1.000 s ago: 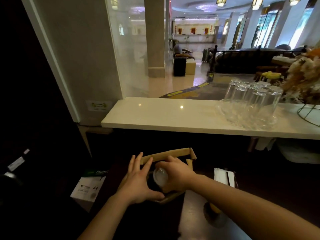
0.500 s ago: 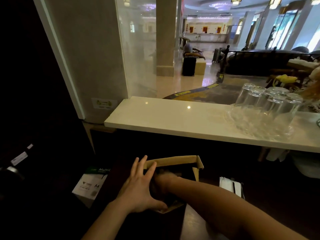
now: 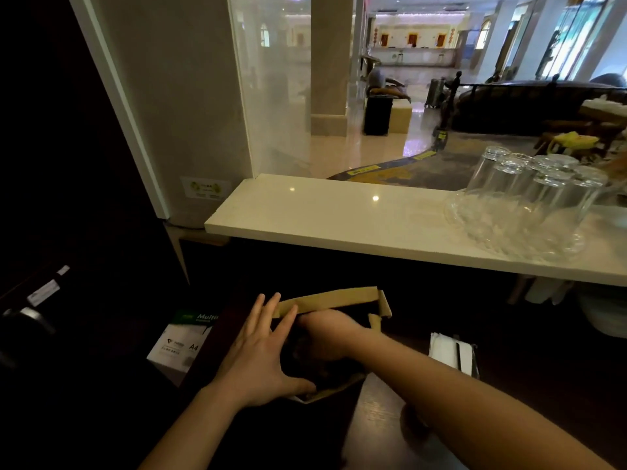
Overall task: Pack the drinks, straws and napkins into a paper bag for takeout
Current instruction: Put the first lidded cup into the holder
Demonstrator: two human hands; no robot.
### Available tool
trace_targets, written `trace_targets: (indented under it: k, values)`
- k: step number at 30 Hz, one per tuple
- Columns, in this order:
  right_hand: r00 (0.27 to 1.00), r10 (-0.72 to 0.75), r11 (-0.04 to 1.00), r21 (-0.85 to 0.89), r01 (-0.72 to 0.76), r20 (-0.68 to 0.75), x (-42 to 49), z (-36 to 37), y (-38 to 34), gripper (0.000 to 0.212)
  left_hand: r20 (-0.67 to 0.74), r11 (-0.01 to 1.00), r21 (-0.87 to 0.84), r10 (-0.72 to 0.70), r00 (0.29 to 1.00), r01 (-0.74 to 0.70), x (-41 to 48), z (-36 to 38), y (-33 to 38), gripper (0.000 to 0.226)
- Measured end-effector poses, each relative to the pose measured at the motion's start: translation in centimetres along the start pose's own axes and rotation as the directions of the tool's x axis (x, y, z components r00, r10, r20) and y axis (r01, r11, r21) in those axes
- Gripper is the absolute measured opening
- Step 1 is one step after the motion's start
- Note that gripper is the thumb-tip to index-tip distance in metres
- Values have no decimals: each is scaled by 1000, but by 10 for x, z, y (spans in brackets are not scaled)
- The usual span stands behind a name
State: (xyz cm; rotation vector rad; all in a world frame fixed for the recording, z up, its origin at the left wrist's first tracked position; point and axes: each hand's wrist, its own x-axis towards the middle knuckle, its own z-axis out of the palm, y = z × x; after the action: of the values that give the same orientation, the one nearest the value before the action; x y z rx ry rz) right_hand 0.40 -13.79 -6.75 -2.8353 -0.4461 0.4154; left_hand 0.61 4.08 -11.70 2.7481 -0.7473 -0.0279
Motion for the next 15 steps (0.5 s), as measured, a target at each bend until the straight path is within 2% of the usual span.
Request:
trace_targets:
  k: [3, 5, 7, 9, 11, 13, 15]
  values:
    - [937, 13, 985, 166, 48, -349, -57, -26, 4, 27, -7, 1000, -13, -11, 1000, 11, -2, -3, 0, 129]
    - [844, 146, 946, 322, 34, -516, -99, -30, 21, 22, 19, 1000, -7, -10, 1000, 10, -3, -5, 1, 130]
    - [743, 316, 900, 433, -40, -589, -134, -23, 47, 18, 34, 1000, -11, -6, 999, 6, -4, -7, 2, 130]
    - [666, 470, 856, 482, -185, -579, -161, -6, 77, 15, 46, 1000, -29, -1, 999, 3, -4, -11, 4, 129]
    - [654, 585, 795, 499, -344, -480, -179, 18, 102, 24, 56, 999, -34, -5, 998, 7, -5, -14, 7, 127]
    - [682, 643, 752, 459, -473, -350, -189, 45, 120, 50, 61, 1000, -18, -5, 998, 7, -6, -16, 9, 125]
    - [729, 649, 745, 375, -551, -217, -192, 73, 129, 84, 61, 1000, -13, -7, 998, 8, -7, -15, 13, 124]
